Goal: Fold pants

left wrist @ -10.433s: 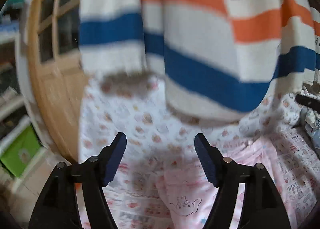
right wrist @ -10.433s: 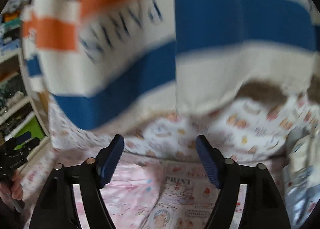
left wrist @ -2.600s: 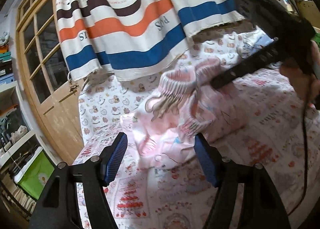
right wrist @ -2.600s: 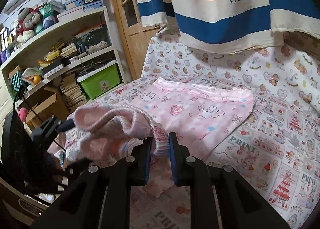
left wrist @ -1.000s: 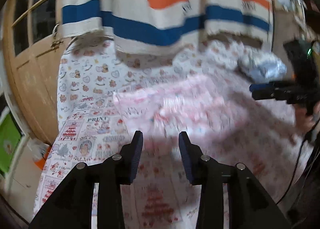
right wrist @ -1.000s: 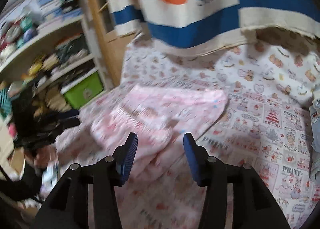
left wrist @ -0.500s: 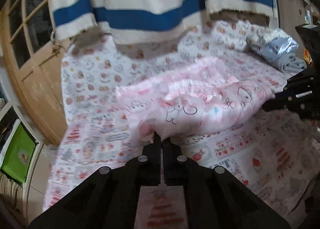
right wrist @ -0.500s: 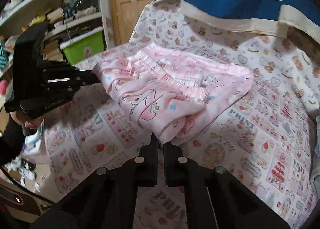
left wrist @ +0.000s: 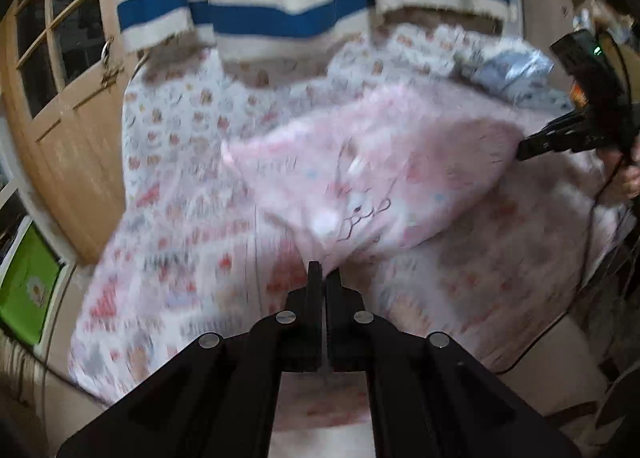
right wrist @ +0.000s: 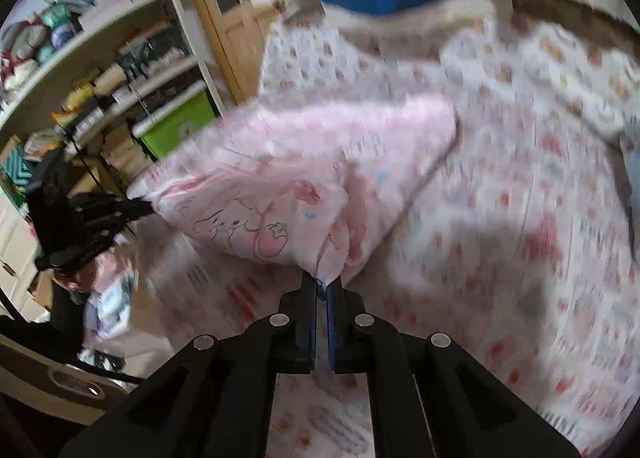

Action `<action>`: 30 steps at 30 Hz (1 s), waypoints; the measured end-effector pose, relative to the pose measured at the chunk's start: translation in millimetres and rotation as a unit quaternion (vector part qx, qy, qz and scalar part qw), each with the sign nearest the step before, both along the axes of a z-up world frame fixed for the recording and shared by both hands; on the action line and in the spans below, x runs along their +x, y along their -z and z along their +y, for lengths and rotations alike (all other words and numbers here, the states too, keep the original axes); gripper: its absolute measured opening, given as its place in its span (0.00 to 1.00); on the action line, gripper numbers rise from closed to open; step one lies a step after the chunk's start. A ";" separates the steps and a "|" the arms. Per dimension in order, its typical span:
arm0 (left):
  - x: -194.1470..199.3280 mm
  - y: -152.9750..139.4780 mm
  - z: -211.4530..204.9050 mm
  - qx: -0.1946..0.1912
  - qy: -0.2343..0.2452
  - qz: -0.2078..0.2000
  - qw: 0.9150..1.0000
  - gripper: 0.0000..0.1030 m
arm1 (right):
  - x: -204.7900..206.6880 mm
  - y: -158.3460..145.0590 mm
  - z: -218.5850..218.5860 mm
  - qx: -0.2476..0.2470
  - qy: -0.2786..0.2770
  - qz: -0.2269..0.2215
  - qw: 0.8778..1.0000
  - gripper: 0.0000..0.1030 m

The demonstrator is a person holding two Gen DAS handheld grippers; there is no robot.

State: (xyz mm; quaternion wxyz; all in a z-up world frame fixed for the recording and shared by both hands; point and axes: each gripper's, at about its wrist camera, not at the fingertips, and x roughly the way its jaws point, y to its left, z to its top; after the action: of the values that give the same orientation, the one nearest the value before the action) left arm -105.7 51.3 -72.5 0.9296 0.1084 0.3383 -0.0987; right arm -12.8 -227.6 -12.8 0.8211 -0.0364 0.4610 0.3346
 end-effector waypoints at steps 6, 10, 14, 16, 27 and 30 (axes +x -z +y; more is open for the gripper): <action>-19.3 -9.3 7.8 -0.057 0.005 -0.030 0.998 0.04 | -22.6 -5.1 -3.7 -0.030 0.009 -0.080 0.996 0.05; -32.0 -26.7 -5.2 -0.054 0.029 -0.057 0.996 0.13 | -36.9 -17.9 -3.6 -0.039 0.006 -0.112 0.993 0.11; -17.9 -28.8 -21.3 -0.031 0.031 -0.066 0.997 0.36 | -35.1 -19.2 -4.0 -0.022 0.005 -0.101 0.995 0.25; -8.0 -23.8 -27.9 -0.005 0.019 -0.065 0.998 0.37 | -28.7 -14.4 0.4 -0.017 -0.001 -0.082 0.997 0.25; 7.8 -34.3 -17.2 0.020 -0.031 -0.074 0.997 0.02 | -16.8 -14.4 4.5 -0.010 0.013 -0.074 0.997 0.05; 13.2 -29.4 -10.7 0.026 -0.039 -0.059 0.997 0.02 | -10.4 -19.3 1.7 -0.007 0.018 -0.065 0.998 0.05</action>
State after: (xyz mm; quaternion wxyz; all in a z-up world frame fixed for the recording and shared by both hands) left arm -92.5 40.6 -43.1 0.9480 0.1246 0.2890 -0.0467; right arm -23.2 -225.9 6.5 0.8550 -0.0557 0.4095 0.3133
